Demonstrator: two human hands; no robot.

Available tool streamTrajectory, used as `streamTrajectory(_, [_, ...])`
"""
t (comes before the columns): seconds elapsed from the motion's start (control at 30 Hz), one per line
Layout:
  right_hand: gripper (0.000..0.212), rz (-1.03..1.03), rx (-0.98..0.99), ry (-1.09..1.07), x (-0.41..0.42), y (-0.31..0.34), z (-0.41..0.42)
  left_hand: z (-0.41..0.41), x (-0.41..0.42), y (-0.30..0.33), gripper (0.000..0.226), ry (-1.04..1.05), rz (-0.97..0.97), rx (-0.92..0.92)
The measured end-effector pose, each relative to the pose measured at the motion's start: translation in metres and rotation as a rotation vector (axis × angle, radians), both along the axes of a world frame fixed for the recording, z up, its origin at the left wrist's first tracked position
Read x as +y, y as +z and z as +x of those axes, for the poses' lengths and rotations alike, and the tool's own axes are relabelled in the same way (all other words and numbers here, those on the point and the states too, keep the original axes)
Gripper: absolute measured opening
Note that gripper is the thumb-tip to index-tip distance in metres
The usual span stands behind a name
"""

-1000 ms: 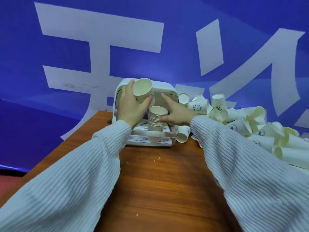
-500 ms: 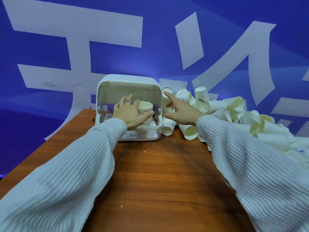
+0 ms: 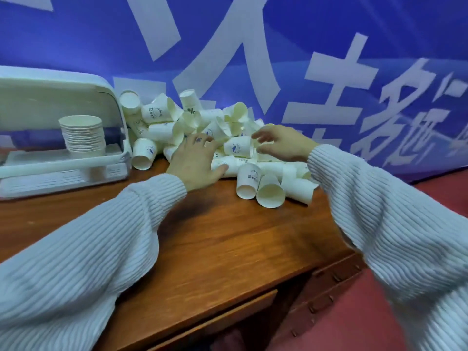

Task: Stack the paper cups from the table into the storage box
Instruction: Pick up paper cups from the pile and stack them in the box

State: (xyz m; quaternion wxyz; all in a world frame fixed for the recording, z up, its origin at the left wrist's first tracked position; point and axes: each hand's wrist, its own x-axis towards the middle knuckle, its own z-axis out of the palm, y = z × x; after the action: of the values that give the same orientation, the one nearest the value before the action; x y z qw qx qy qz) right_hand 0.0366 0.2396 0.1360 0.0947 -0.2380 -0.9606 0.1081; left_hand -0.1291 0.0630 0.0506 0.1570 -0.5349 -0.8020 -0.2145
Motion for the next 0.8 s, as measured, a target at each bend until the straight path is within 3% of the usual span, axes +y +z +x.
streamTrajectory(0.23, [0.057,0.169,-0.115,-0.006,0.017,-0.038,0.081,0.072,0.057,-0.022,0.076,-0.122,-0.208,-0.017])
streamTrajectory(0.37, [0.085,0.442,-0.296,0.088,0.023,-0.069,0.089,0.088,0.068,-0.031,0.080,-0.160,-0.285,0.281])
streamTrajectory(0.43, [0.093,0.490,-0.296,0.041,0.032,-0.077,0.092,0.089,0.071,-0.035,0.088,-0.206,-0.334,0.394])
streamTrajectory(0.63, [0.097,0.117,-0.017,-0.322,0.050,-0.096,0.105,0.086,0.079,-0.041,0.102,-0.308,-0.323,0.621])
streamTrajectory(0.8, [0.093,0.202,-0.109,-0.337,0.058,-0.109,0.113,0.090,0.087,-0.042,0.085,-0.324,-0.342,0.716])
